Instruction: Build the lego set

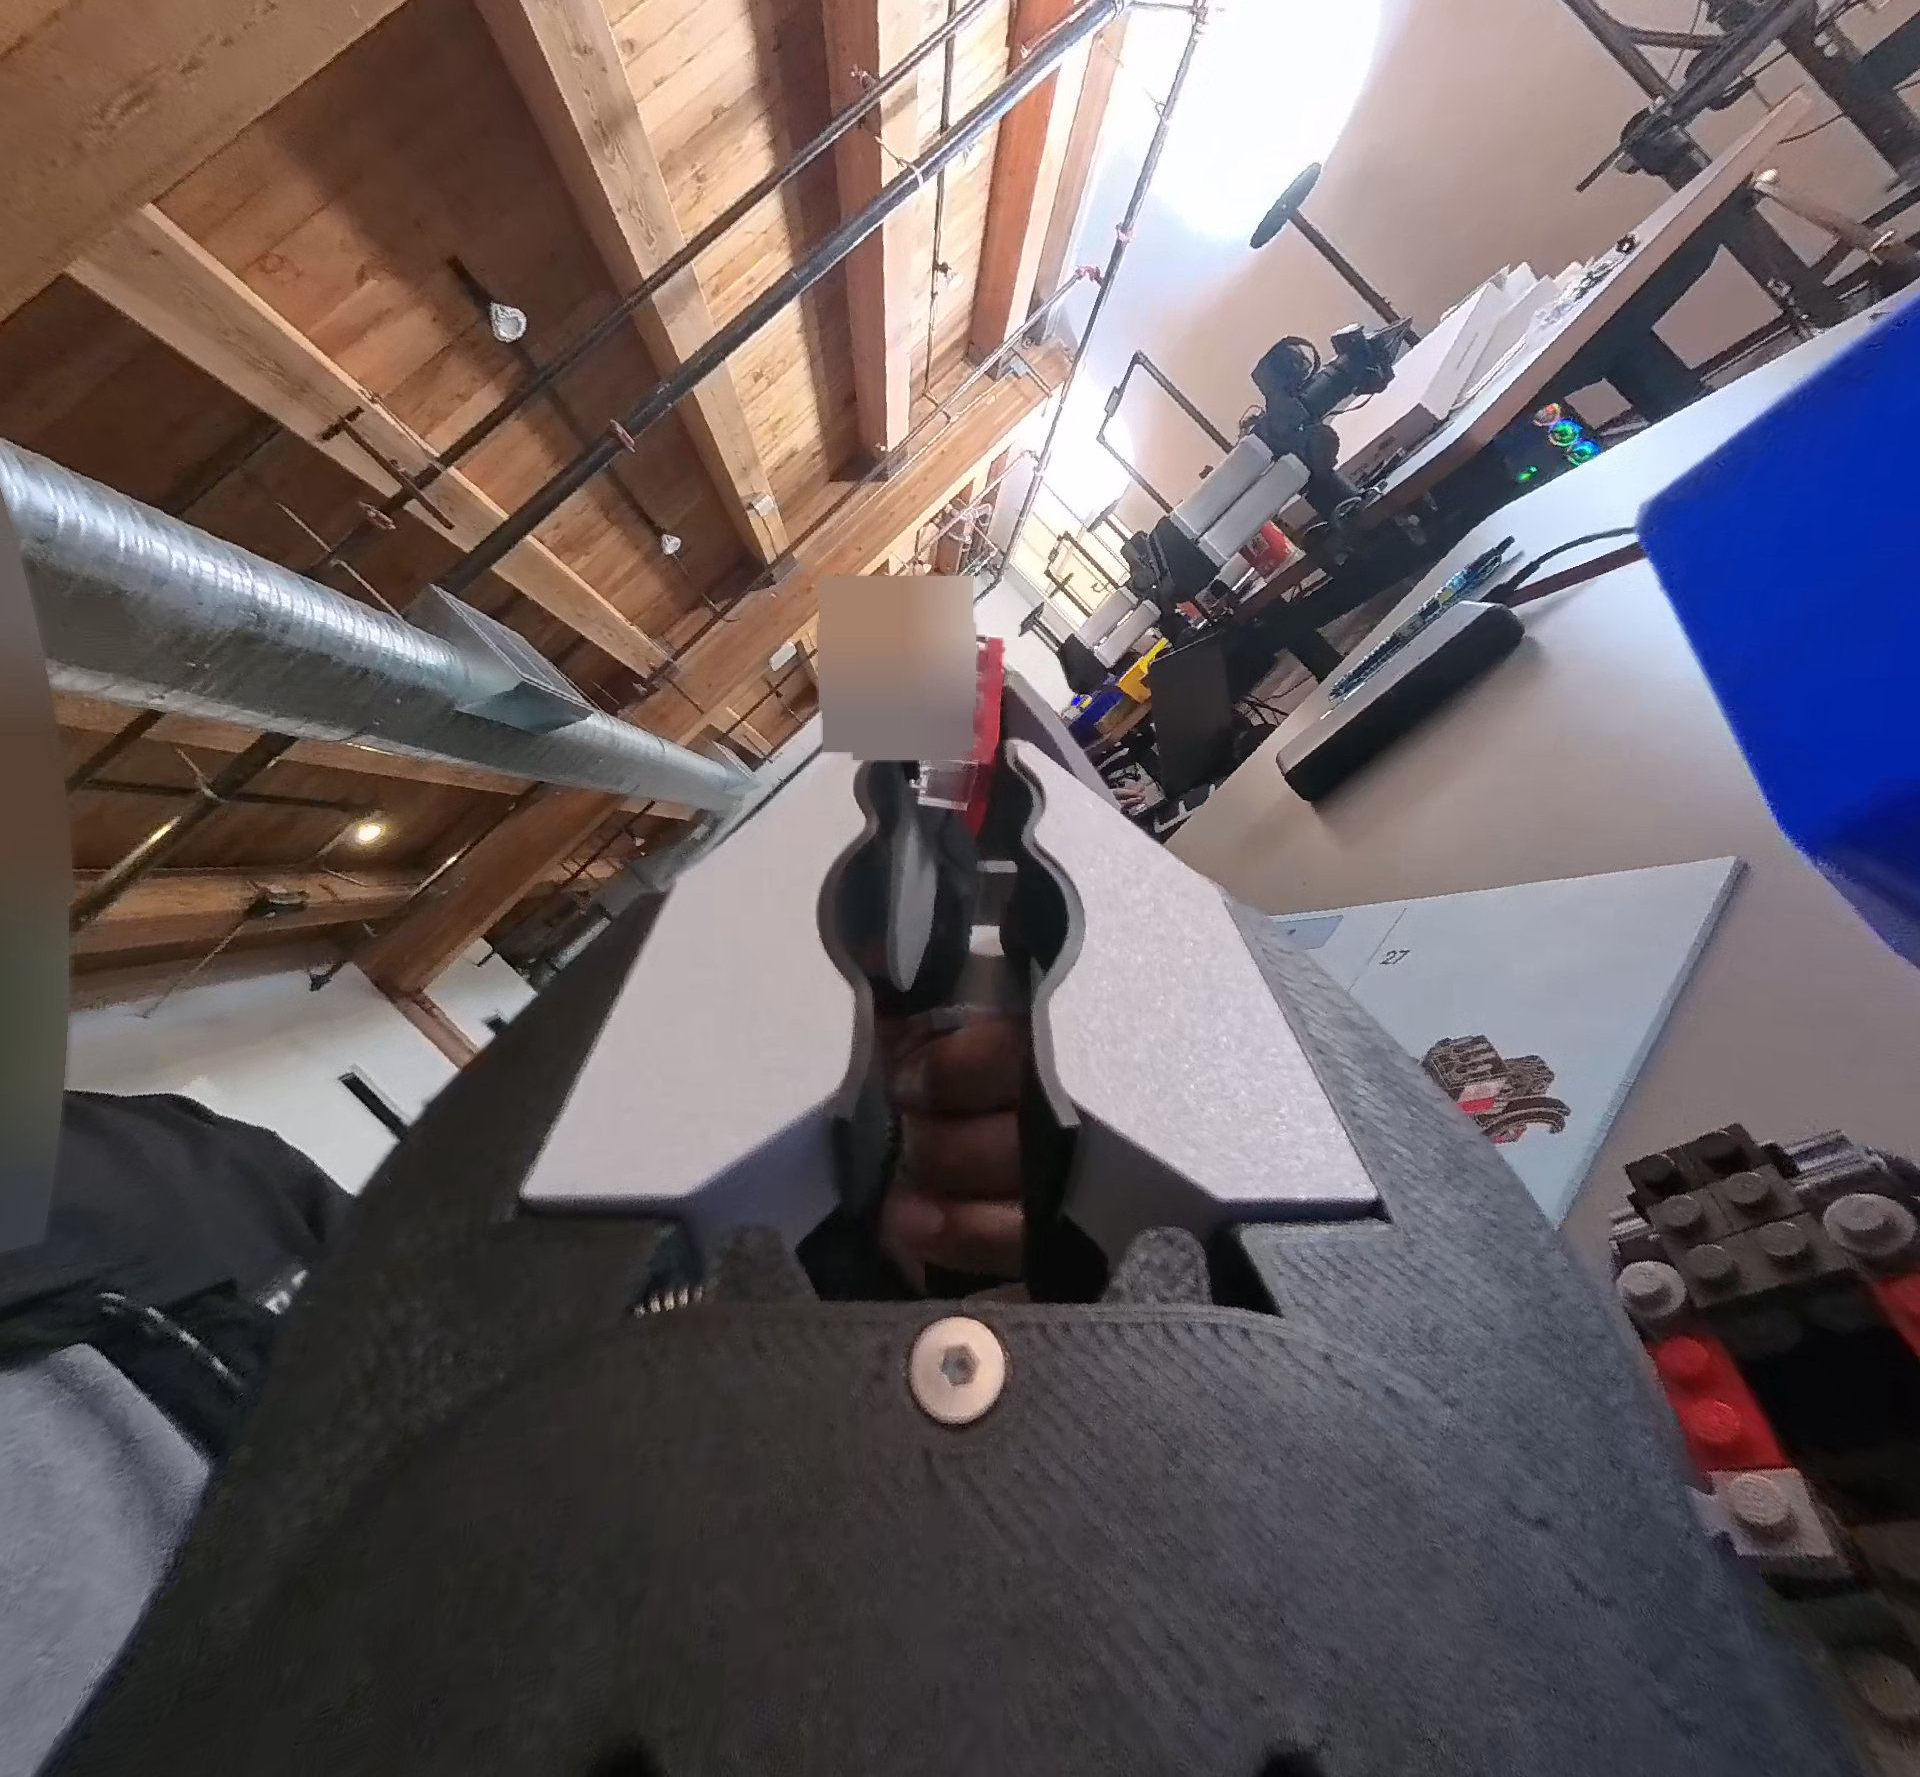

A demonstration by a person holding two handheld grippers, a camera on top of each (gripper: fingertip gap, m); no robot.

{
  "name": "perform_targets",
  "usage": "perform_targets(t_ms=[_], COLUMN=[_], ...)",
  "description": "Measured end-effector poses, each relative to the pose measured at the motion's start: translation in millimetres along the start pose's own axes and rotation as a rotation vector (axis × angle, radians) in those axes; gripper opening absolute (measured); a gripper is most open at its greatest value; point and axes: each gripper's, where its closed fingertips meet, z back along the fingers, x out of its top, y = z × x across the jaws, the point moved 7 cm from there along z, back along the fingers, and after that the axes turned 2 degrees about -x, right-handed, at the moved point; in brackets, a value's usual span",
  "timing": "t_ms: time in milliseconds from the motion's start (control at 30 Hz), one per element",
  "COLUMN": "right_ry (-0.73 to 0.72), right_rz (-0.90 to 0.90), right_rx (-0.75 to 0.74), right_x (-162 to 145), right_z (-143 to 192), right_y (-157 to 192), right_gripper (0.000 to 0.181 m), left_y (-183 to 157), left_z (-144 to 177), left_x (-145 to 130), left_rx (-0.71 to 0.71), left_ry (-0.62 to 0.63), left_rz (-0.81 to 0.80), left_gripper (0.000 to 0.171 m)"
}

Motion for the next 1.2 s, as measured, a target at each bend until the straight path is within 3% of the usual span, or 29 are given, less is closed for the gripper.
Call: perform_targets(t_ms=[267,500,767,1000,1200], right_ry=[-0.017,-0.006,0.05,0.117,0.131], right_rz=[-0.057,0.017,0.219,0.542,0.648], right_rx=[0.027,0.053,0.005,-0.029,-0.032], right_x=[0.1,1.3,3.4,1.6,0.3], right_z=[0.9,1.2,0.0,-2.8,-3.0], right_y=[0.0,4.8,8.9,23.6,29.7], right_gripper=[0.018,0.019,0.019,0.019,0.019], left_y=[-2.4,-8.7,-18.4,-22.8,-24.4], left_z=[-1.2,-2.8,0.9,-0.2,-2.4], left_x=[-1.1,1.7,13.6,11.5,6.1], left_rx=[0.003,-0.009,-0.027,-0.034,-0.067], left_ry=[-0.001,0.06,0.133,0.197,0.23], left_rz=[-0.055,-0.094,-0.122,-0.148,-0.147], left_gripper=[0.015,0.015,0.037,0.036,0.03])
